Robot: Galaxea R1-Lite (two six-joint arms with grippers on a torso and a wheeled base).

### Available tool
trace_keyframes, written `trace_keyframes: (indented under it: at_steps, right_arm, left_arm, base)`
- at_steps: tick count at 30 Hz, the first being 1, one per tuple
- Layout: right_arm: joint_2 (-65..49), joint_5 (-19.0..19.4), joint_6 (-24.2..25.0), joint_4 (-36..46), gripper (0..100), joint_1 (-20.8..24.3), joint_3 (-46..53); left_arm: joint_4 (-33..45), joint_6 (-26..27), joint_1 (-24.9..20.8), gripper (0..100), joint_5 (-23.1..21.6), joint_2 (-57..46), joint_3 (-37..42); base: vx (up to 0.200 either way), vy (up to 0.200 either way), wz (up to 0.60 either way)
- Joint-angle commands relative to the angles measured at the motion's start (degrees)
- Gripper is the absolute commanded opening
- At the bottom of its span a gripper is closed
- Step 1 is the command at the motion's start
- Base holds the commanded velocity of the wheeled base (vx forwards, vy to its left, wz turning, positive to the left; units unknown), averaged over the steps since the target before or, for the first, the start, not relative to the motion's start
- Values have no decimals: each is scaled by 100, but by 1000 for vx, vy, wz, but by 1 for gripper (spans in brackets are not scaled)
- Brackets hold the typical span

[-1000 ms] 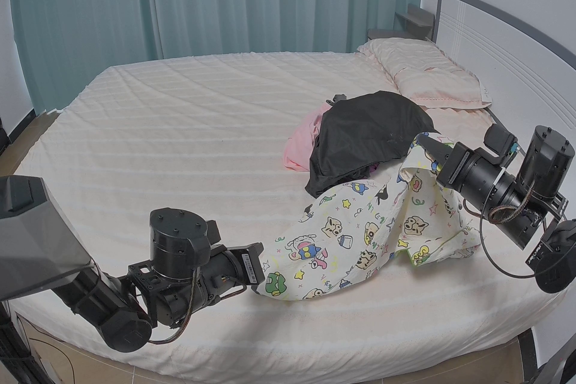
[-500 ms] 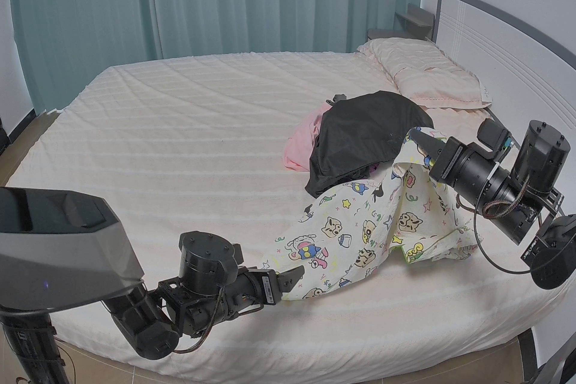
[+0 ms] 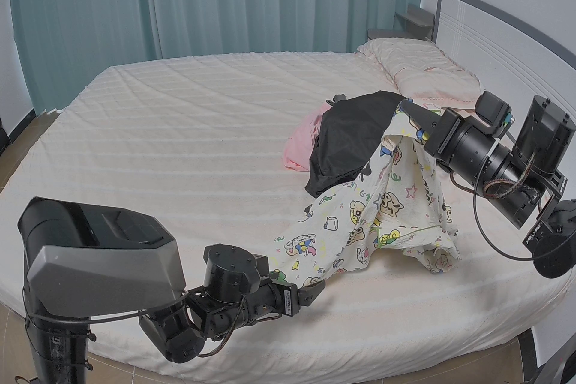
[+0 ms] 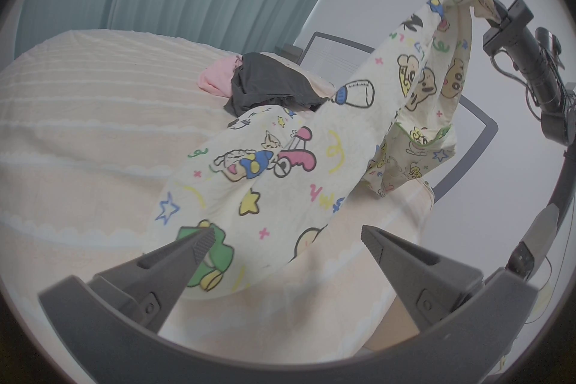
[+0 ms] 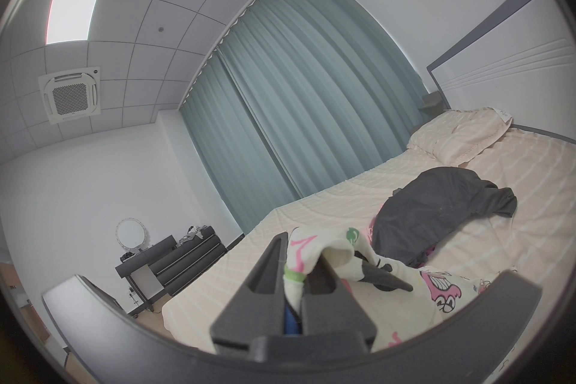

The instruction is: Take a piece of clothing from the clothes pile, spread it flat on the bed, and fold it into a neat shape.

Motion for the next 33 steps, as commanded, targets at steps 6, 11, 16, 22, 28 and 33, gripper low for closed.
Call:
trace_keyframes:
  at_steps: [6,11,16,22,28,33]
  right_arm:
    - [-275,-13,7,435,0,378,-343]
    - [-416,-39,7,585,0,554,-413]
    - [-407,-48,7,602,0,536,-475]
    - [-469,-57,16,585,0,457,-475]
    - [-460,-57,34,558,0,246,-378]
    - [-433,-30,34,541,0,-9,-150]
  left_arm:
    - [-17,185,-54,100,10,594,-679]
    - [-8,194,-1,100,98,1016,-1329]
    - [-43,185,25,100,71,1245,-1531]
    - [-8,133,403,0,71,1350,-1443]
    - [-34,-465,790,0,80,1192,-1470]
    - [-34,-1159,895,0,10,436,-898]
  base:
    - [0,0,0]
    - [0,0,0]
    - [0,0,0]
    - [0,0,0]
    - [0,0,0]
    - [0,0,0]
